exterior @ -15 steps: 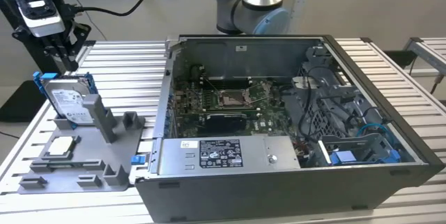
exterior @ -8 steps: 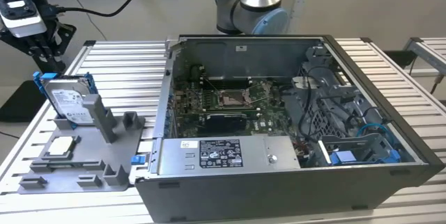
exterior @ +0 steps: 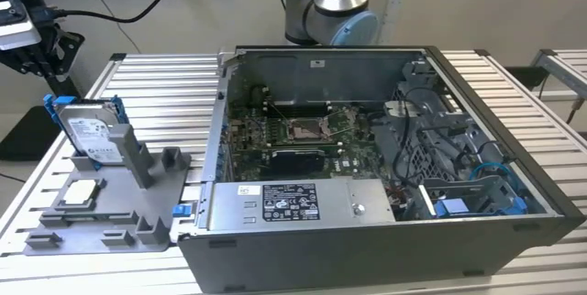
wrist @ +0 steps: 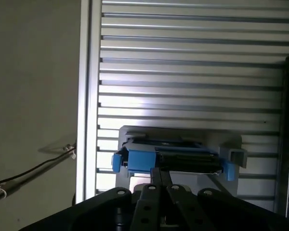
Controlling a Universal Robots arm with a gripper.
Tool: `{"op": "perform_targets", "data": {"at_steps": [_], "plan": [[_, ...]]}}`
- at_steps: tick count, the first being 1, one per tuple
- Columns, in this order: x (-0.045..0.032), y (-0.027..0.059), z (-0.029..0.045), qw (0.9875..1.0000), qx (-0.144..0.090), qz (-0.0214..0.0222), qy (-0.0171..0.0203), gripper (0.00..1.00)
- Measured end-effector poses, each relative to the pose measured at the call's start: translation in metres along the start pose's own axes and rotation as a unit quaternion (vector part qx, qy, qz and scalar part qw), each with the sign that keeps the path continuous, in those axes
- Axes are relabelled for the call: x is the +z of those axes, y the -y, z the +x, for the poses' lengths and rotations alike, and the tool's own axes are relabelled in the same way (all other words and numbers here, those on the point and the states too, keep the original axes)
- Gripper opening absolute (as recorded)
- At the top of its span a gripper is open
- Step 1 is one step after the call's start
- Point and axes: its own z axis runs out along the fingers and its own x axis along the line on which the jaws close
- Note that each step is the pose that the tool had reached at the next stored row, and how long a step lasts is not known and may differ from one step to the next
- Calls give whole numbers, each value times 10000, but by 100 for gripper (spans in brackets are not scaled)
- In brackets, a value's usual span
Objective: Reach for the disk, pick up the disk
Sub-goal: 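Reach for the disk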
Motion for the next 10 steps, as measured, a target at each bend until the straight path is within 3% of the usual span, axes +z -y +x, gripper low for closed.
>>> {"op": "perform_targets", "data": {"at_steps": [6,10], "plan": [[2,-2,107,10000,0,0,0,0],[2,-2,110,10000,0,0,0,0]]}}
